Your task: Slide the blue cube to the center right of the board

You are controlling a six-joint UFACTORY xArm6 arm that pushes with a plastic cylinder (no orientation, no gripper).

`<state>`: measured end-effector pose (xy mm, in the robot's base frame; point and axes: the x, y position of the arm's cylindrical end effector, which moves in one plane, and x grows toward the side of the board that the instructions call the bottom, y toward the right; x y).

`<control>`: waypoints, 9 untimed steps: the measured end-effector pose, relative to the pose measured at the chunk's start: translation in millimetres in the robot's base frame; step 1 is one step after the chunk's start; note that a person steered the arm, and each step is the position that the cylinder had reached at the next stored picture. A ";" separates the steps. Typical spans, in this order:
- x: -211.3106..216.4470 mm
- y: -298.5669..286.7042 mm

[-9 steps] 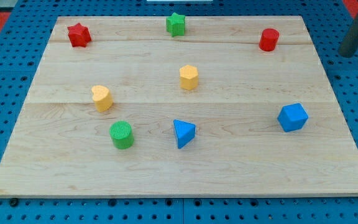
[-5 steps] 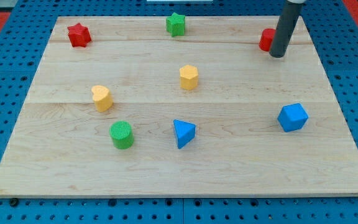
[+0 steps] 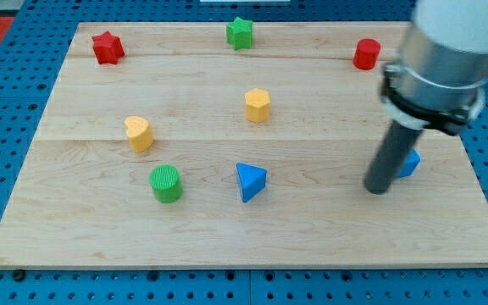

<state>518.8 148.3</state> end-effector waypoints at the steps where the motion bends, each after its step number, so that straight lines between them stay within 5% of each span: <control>1: -12.8 26.5; 5: -33.5 54.8; 7: 38.9 89.6; 8: 5.8 119.5; 9: -29.0 88.0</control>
